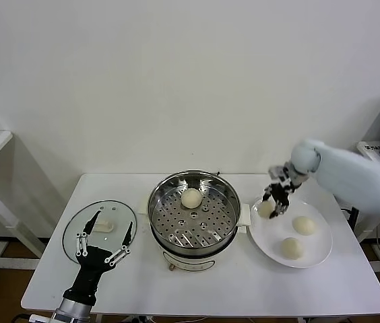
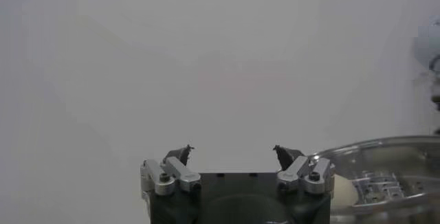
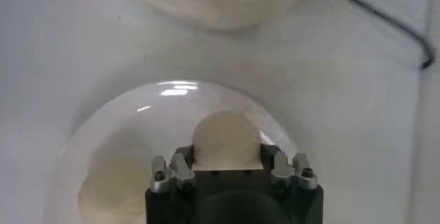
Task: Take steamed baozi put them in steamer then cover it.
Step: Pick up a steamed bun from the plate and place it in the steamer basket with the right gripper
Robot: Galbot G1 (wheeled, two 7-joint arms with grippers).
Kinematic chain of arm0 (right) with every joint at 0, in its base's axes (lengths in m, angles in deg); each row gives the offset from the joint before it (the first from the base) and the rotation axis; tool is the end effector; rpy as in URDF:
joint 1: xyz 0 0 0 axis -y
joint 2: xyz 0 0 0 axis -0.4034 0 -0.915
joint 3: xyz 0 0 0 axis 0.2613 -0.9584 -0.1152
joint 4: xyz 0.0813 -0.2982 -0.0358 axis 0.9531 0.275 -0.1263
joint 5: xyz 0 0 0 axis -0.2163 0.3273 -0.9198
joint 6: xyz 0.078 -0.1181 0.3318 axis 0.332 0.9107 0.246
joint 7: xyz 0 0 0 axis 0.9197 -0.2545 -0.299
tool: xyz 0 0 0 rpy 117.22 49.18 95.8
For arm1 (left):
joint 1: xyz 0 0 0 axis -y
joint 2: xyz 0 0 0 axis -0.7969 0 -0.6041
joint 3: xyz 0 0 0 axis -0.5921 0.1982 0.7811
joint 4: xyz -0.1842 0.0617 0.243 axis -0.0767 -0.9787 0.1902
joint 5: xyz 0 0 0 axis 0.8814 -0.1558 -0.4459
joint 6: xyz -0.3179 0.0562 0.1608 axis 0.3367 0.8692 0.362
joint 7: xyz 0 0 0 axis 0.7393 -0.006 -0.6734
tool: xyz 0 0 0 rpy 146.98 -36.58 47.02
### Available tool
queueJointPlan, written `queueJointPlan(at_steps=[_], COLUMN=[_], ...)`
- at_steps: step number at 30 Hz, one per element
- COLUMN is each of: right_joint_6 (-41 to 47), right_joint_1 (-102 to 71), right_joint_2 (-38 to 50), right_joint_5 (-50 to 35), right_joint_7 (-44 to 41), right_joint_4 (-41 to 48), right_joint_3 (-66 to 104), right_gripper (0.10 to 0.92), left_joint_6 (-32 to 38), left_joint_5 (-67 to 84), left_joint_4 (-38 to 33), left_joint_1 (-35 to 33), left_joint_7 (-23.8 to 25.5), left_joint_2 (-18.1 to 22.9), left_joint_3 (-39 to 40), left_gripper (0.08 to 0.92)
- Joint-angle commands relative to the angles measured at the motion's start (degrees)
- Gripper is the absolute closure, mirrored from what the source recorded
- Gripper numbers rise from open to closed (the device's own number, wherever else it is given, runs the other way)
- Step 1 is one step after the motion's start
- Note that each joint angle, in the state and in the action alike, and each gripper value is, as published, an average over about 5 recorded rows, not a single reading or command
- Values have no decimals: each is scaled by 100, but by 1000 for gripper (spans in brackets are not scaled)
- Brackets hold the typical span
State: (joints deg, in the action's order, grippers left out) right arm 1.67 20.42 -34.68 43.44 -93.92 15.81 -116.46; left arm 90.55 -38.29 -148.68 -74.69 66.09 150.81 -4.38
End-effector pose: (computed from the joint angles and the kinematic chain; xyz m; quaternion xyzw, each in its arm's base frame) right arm 0.5736 -0.0747 -0.0920 0.5862 -0.4857 0.5388 0.3607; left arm 0.1746 0.0415 -0.2693 0.1077 0.9774 0.1370 0.1198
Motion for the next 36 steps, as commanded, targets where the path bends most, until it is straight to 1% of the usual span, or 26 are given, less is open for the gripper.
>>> queueJointPlan(at_steps=[1, 7, 11, 15, 21, 30, 36], right_joint_6=[77, 515, 737, 976, 1197, 1356, 1388], right_joint_1=[2065, 2420, 2336, 2128, 1899, 1630, 1478], right_joint_2=[-616, -1421, -2030, -2438, -2830, -3127, -3275], right_joint_5=[-1104, -2123, -2498, -2825, -2932, -2838, -2635], right_joint_7=[-840, -452, -65, 451, 926, 1282, 1357], right_joint_4=[-639, -1152, -1221, -1265, -1226, -1069, -920], right_joint_3=[-828, -1328, -1545, -1710, -1935, -2103, -2116], right_gripper=[364, 364, 364, 369, 372, 372, 372], left_joint_6=[-5, -14, -16, -15, -14, -21, -16], left_joint_5=[3, 3, 8, 84, 112, 113, 113], left_joint_4=[-29, -30, -22, 1, 23, -33, -36], left_joint_1=[10, 41, 68, 119, 182, 206, 202], left_joint_7=[-8, -20, -27, -29, -38, -47, -50], left_joint_2=[-25, -30, -29, -24, -2, -2, -4], left_joint_3=[31, 42, 51, 53, 73, 97, 87], left_gripper=[177, 177, 177, 177, 177, 177, 177])
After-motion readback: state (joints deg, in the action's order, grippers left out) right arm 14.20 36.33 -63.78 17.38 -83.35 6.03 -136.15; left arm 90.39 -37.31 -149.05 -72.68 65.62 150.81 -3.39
